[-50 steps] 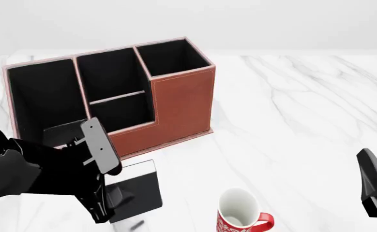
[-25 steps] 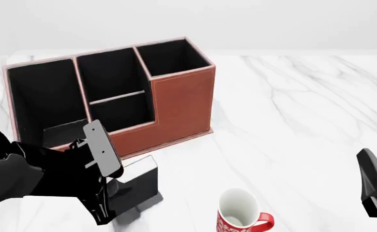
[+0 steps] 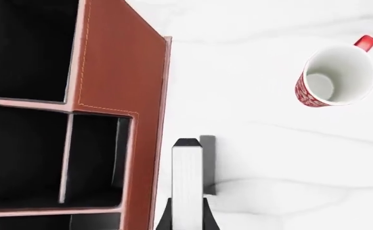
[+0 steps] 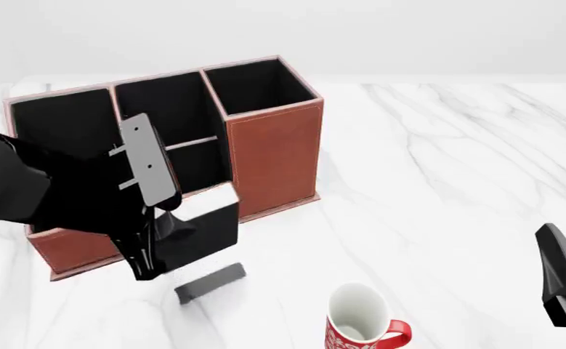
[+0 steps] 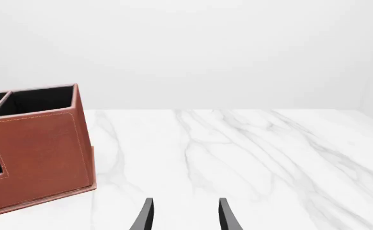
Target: Pick up the book and place it in the front compartment of the caddy.
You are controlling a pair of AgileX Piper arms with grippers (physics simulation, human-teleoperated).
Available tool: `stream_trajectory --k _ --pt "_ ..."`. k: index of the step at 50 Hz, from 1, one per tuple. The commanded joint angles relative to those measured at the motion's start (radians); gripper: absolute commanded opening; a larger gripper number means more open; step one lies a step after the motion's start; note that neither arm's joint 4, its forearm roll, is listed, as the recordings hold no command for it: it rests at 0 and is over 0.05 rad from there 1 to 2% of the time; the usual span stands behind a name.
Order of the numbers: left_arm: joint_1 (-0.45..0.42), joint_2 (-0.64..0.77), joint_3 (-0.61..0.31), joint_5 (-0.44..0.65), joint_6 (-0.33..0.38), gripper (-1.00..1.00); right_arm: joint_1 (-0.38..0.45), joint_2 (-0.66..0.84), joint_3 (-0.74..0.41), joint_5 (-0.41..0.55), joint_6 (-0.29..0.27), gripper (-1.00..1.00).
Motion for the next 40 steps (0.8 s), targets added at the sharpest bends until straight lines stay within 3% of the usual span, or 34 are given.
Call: stream_trajectory --k 1,14,18,28,30,35,40 --pt "0.032 0.002 -0.157 0.081 0.059 -1.0 0.001 -0.003 0.002 0.0 0.0 1.0" --pt "0.054 0.015 -0.288 0.14 0.124 -1.0 0.0 -0.003 0.001 0.0 -0.001 1.0" --pt "0.111 0.047 -0.34 0.151 0.158 -1.0 0.0 -0.003 0.001 0.0 -0.001 1.0" --pt "0.204 0.109 -0.373 0.157 0.225 -1.0 0.0 -0.003 0.002 0.0 0.0 1.0" --pt "0.239 0.117 -0.36 0.142 0.279 -1.0 0.0 -0.003 0.001 0.0 0.0 1.0" --pt "0.254 0.154 -0.426 0.149 0.254 -1.0 0.001 -0.003 0.002 0.0 -0.001 1.0" --pt "0.283 0.18 -0.437 0.135 0.277 -1.0 0.0 -0.003 0.002 0.0 0.0 1.0"
